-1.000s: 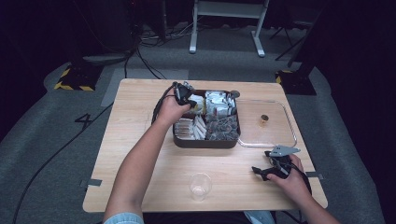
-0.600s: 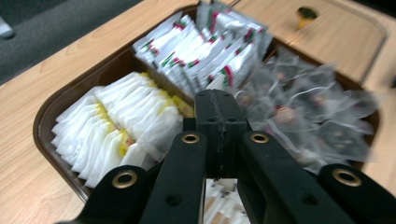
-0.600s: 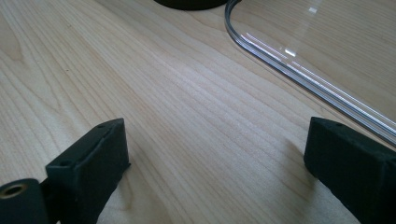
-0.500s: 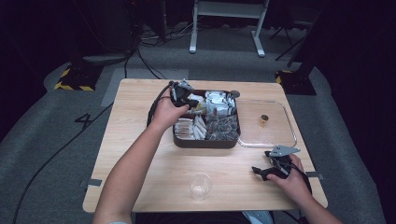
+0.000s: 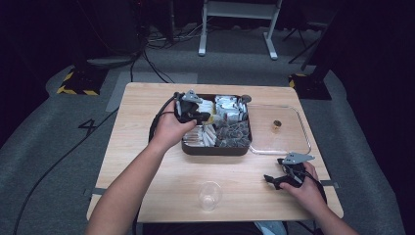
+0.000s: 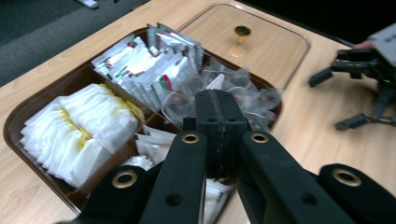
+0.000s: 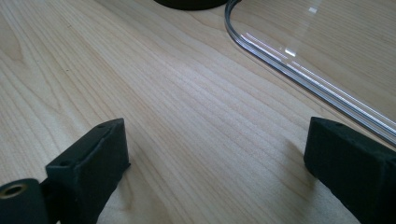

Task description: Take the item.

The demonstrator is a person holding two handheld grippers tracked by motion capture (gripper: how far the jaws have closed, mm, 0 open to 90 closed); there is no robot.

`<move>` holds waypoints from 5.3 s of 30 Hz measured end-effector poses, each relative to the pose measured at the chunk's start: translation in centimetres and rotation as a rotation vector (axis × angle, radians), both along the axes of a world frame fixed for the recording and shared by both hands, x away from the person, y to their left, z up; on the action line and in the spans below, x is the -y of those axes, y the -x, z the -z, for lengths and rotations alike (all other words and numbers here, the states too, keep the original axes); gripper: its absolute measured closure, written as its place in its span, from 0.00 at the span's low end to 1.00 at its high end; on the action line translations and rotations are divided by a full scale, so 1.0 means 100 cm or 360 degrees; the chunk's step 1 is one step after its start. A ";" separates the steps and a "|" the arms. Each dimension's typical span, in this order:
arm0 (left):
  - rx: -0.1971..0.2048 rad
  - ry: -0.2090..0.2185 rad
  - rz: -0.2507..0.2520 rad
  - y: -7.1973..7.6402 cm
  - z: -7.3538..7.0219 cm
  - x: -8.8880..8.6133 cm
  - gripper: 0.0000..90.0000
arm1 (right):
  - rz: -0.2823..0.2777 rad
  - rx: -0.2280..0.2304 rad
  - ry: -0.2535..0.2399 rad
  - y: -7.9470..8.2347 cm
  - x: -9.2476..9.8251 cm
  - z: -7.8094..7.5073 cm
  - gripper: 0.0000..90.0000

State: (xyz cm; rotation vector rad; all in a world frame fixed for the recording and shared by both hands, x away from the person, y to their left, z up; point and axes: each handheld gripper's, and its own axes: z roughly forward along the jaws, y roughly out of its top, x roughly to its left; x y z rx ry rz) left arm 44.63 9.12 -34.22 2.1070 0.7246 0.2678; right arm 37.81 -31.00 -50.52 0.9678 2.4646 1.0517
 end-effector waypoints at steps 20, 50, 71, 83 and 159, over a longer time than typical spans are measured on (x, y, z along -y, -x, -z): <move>0.0020 0.0120 0.0126 0.082 0.005 -0.011 1.00 | 0.0001 0.0000 0.0000 0.000 0.000 0.000 0.07; -0.0019 0.0165 0.0309 0.160 0.042 0.004 1.00 | 0.0001 0.0000 0.0000 0.000 0.000 0.000 0.07; -0.0016 0.0208 0.0374 0.165 0.056 -0.002 0.64 | 0.0001 0.0000 0.0000 0.000 0.000 0.000 0.07; 0.0024 0.0171 0.0228 0.153 0.055 -0.017 0.53 | 0.0001 0.0000 0.0000 0.000 0.000 0.000 0.07; -0.0235 -0.0359 -0.0510 0.114 0.154 -0.159 0.17 | 0.0001 -0.0001 -0.0004 -0.002 -0.001 0.000 0.07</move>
